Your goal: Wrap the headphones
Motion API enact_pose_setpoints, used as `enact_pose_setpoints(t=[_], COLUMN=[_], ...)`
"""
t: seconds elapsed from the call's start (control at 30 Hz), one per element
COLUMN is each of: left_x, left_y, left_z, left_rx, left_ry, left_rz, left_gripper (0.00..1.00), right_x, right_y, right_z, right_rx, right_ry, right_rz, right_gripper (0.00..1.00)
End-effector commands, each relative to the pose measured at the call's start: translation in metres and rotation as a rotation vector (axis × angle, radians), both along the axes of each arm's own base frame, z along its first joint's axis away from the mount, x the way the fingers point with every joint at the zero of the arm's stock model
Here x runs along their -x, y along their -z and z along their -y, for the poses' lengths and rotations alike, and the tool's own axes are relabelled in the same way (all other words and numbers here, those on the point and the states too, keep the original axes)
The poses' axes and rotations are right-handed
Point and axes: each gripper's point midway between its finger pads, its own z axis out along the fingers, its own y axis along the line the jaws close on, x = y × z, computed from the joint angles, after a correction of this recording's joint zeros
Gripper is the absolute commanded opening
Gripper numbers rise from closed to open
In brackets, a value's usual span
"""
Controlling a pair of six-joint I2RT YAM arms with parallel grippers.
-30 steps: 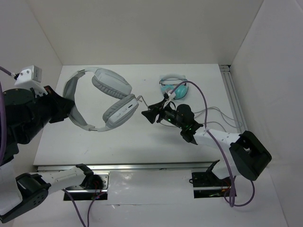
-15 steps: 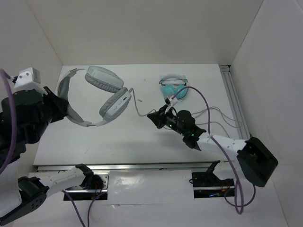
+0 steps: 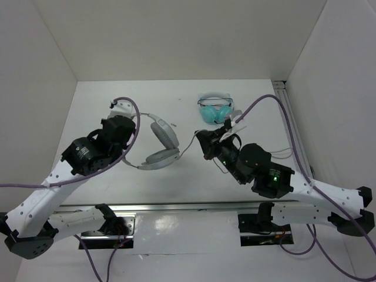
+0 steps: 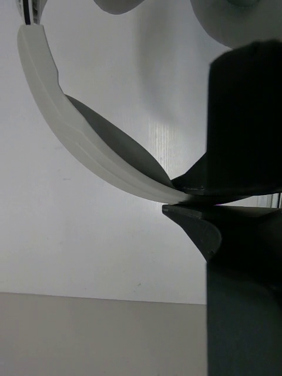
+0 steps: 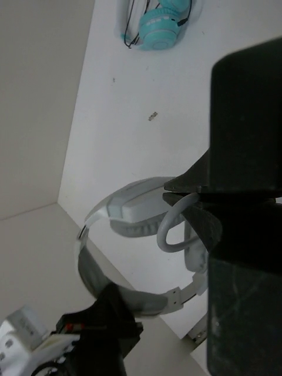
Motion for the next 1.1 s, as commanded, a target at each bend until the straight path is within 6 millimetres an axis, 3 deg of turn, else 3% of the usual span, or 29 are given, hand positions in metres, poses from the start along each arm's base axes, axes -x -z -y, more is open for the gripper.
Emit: enact_pose_setpoints(t=[0.0, 0.1, 0.17, 0.23, 0.37, 0.7, 1.07], left_x=[-0.017, -0.012, -0.007, 0.005, 0.016, 0.046, 0.100], left_y=[-0.028, -0.019, -0.009, -0.005, 0.011, 0.020, -0.001], left_z=[0.024, 0.062, 0.075, 0.099, 0.127, 0.162, 0.175], left_rx=[0.034, -0.028, -0.106, -0.152, -0.244, -0.176, 0.049], left_ry=[0.051, 0.194, 0.260, 0.360, 0.461, 0.734, 1.081], left_rz=[0.162, 0.144, 0.131, 0.140, 0.105, 0.063, 0.062], left_gripper=[0.00, 0.00, 0.00, 0.00, 0.00, 0.00, 0.00], right_x=[0.004, 0.002, 0.000, 0.000, 0.002, -0.004, -0.013], right_y=[0.008, 0.014, 0.021, 0.023, 0.025, 0.045, 0.061], right_z=[-0.003, -0.002, 0.004, 0.004, -0.004, -0.006, -0.007], right_rx=[0.195, 0.242, 0.262, 0.267, 0.291, 0.405, 0.449], right_ry=[-0.009, 0.017, 0.040, 0.040, 0.019, 0.083, 0.086], right_rz=[-0.026, -0.025, -0.024, -0.018, -0.024, -0.032, -0.037], right_gripper=[0.00, 0.00, 0.00, 0.00, 0.00, 0.00, 0.03])
